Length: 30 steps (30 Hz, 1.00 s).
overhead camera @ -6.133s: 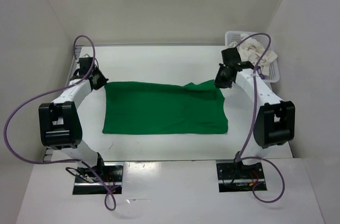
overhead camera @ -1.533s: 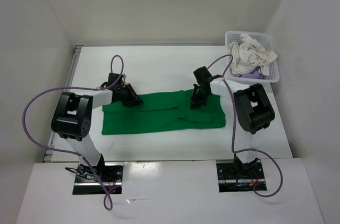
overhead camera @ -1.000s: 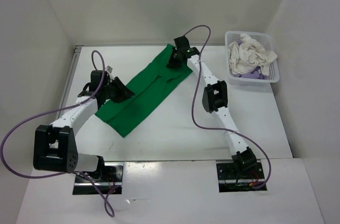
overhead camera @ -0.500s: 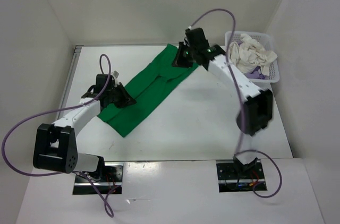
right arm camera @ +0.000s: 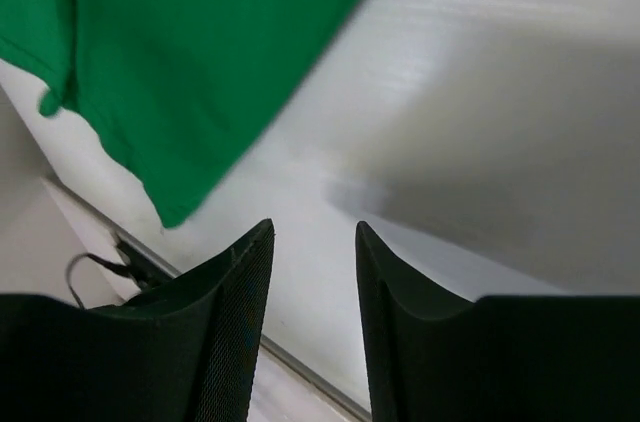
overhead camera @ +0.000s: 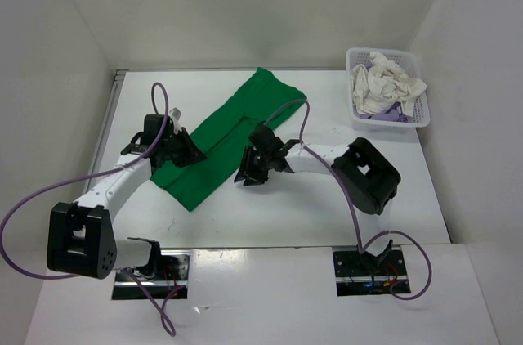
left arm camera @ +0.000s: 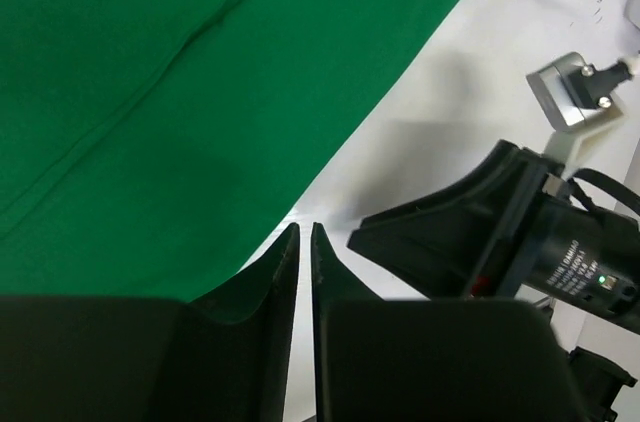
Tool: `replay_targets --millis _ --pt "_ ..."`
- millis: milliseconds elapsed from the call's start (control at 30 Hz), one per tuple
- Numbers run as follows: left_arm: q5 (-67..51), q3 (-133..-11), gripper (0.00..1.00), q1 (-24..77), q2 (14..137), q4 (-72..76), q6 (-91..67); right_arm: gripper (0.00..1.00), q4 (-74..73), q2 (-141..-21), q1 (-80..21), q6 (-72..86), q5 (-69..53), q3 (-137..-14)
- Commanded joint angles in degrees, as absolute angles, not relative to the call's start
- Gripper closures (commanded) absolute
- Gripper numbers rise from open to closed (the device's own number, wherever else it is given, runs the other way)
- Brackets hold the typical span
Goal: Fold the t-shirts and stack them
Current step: Rotate the tshirt 90 degrees
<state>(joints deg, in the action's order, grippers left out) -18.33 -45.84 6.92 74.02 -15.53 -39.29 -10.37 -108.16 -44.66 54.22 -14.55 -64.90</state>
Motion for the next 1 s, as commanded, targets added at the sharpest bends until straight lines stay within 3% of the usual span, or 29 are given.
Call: replay_targets --millis 0,200,400,433,467,600,767,967 --pt "-18.80 -46.76 0.84 6.86 72.16 -15.91 -38.06 0.56 0.70 -109.25 -45.44 60.55 -12.05 -67.24" --pt "-19.34 -44.74 0.84 6.86 70.58 -15.29 -39.20 0.51 1.23 -116.01 -45.97 63.90 -8.97 -70.92" --pt "-20.03 -45.26 0.83 6.86 71.89 -15.29 -39.20 0.70 1.23 -120.84 -45.97 67.59 -9.84 -73.56" --pt "-20.04 -45.96 0.83 6.86 71.89 -15.29 -39.20 0.75 1.23 -120.85 -45.97 67.59 -9.84 -73.56" --pt "-20.04 -45.97 0.83 6.86 71.89 -15.29 -38.68 0.87 0.36 -120.85 -45.97 67.59 -9.23 -73.56" --pt "-18.98 -47.20 0.82 6.86 72.42 -15.82 -38.06 1.00 -2.98 -116.56 -45.97 63.21 -7.65 -71.90" --pt "-20.12 -47.72 0.80 6.86 75.76 -15.82 -35.34 1.00 -10.61 -106.64 -40.35 53.63 -12.64 -63.38" --pt "-21.88 -49.31 0.64 7.38 81.11 -24.05 -30.52 1.00 -20.37 -97.40 -32.19 42.37 -17.40 -52.74"
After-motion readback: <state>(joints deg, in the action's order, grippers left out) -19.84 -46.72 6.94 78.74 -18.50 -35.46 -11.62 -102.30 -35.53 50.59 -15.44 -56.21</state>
